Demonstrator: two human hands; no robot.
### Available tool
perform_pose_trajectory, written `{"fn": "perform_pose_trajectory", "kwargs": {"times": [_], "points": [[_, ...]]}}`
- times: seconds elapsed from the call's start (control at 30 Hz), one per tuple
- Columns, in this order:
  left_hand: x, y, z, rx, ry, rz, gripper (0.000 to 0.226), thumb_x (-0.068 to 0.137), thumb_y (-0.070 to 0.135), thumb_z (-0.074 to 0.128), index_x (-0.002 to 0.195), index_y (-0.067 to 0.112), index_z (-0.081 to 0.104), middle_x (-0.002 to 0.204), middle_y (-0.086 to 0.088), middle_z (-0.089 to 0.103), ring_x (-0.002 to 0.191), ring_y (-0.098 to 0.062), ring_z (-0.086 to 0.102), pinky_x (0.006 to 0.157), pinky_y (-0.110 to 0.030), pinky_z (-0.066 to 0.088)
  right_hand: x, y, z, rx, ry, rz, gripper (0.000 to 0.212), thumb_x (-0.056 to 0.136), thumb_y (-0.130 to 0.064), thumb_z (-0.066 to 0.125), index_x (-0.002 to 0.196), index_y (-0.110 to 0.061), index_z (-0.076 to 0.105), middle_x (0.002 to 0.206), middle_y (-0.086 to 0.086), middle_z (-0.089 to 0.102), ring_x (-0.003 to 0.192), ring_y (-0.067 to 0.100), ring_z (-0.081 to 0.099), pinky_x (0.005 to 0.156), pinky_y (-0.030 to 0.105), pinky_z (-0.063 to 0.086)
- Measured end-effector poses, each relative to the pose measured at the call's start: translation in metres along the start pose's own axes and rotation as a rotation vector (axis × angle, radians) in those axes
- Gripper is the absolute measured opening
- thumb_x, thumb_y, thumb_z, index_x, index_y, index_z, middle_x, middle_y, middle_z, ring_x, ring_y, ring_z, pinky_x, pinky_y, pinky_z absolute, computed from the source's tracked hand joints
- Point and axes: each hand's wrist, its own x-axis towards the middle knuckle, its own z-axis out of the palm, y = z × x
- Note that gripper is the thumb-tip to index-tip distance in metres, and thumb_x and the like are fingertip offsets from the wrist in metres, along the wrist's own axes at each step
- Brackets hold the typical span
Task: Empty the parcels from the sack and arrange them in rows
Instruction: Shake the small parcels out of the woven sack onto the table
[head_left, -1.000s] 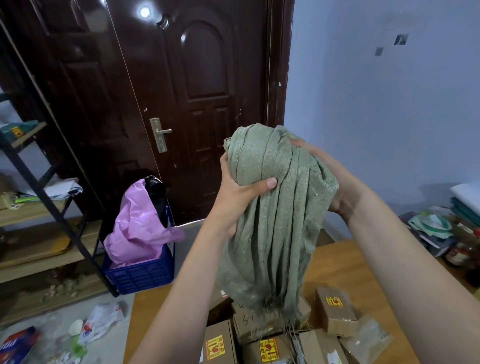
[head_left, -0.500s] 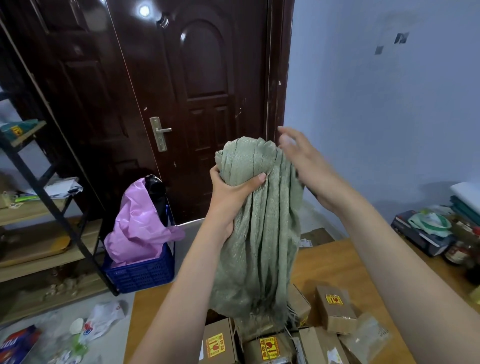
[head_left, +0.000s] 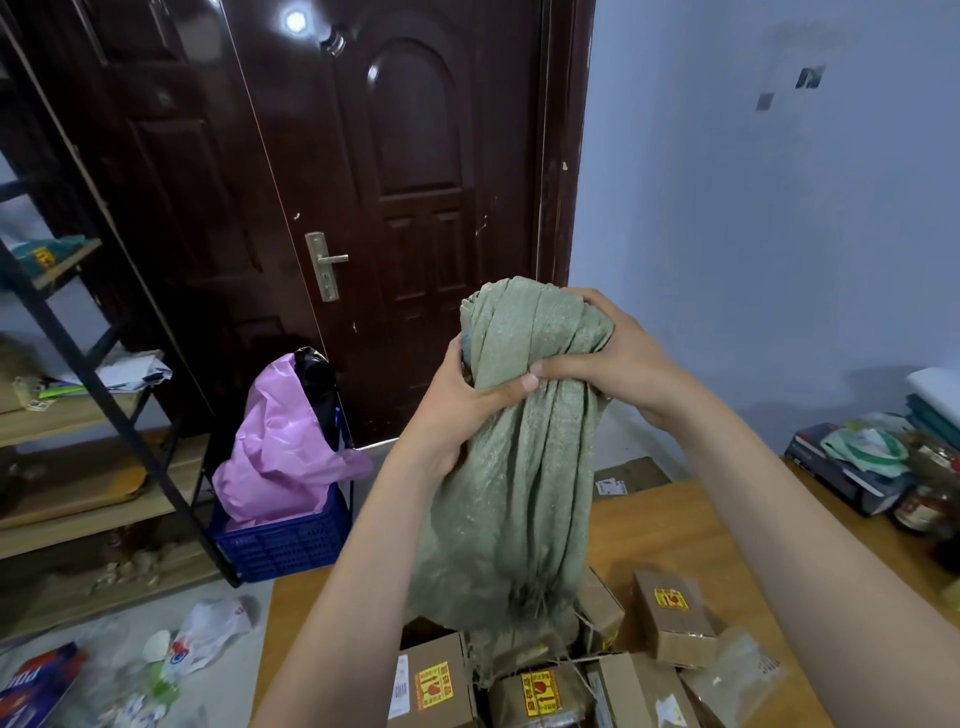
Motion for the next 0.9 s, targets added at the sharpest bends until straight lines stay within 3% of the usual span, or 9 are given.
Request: {"fn": "perform_pose_trajectory", "kwargs": {"times": [0.07, 0.2, 0.37, 0.5, 0.9], "points": [[-0.001, -0.002, -0.001, 0.026, -0.037, 0.022, 0.097, 0.058, 0.025, 0.093, 0.136, 0.045, 0.038, 0.129, 0.008, 0.062, 0.117, -0.008, 0.062, 0.097, -0.033, 0.054, 0.001, -0.002, -0.002, 0.067, 0.050, 0.027, 0.066, 0.068, -0.013, 0.089, 0.123, -0.031, 0.059, 0.107, -0.008, 0.072, 0.095, 0.003, 0.070, 0.082, 0.029, 0.057], [-0.002, -0.005, 0.001, 0.083, -0.125, 0.098, 0.119, 0.064, 0.014, 0.091, 0.151, 0.046, 0.015, 0.137, 0.014, 0.053, 0.121, 0.001, 0.057, 0.093, -0.022, 0.053, 0.002, -0.008, -0.005, 0.147, 0.111, 0.081, 0.059, 0.068, -0.016, 0.088, 0.119, -0.030, 0.062, 0.103, -0.009, 0.074, 0.094, 0.009, 0.072, 0.074, 0.034, 0.058], [-0.003, -0.003, 0.007, 0.055, -0.106, 0.141, 0.130, 0.063, 0.021, 0.093, 0.150, 0.051, 0.001, 0.147, 0.012, 0.043, 0.130, -0.004, 0.050, 0.108, -0.040, 0.045, 0.001, -0.019, -0.007, 0.264, 0.117, 0.108, 0.057, 0.069, -0.017, 0.086, 0.120, -0.022, 0.064, 0.108, -0.001, 0.075, 0.098, 0.016, 0.073, 0.086, 0.045, 0.060], [-0.002, 0.009, 0.011, -0.007, -0.071, 0.199, 0.122, 0.069, 0.016, 0.088, 0.151, 0.046, 0.003, 0.143, 0.010, 0.045, 0.126, -0.003, 0.055, 0.102, -0.032, 0.050, 0.001, -0.032, -0.008, 0.353, 0.126, 0.072, 0.056, 0.070, -0.016, 0.084, 0.122, -0.016, 0.064, 0.109, 0.003, 0.075, 0.100, 0.021, 0.073, 0.090, 0.046, 0.058], [0.000, 0.022, 0.012, -0.016, -0.047, 0.230, 0.116, 0.060, 0.035, 0.088, 0.150, 0.039, 0.016, 0.140, 0.008, 0.051, 0.124, -0.006, 0.057, 0.105, -0.041, 0.048, -0.002, -0.048, -0.008, 0.463, 0.108, 0.163, 0.038, 0.080, -0.018, 0.075, 0.117, -0.012, 0.069, 0.102, 0.007, 0.077, 0.093, 0.025, 0.075, 0.080, 0.039, 0.061]]}}
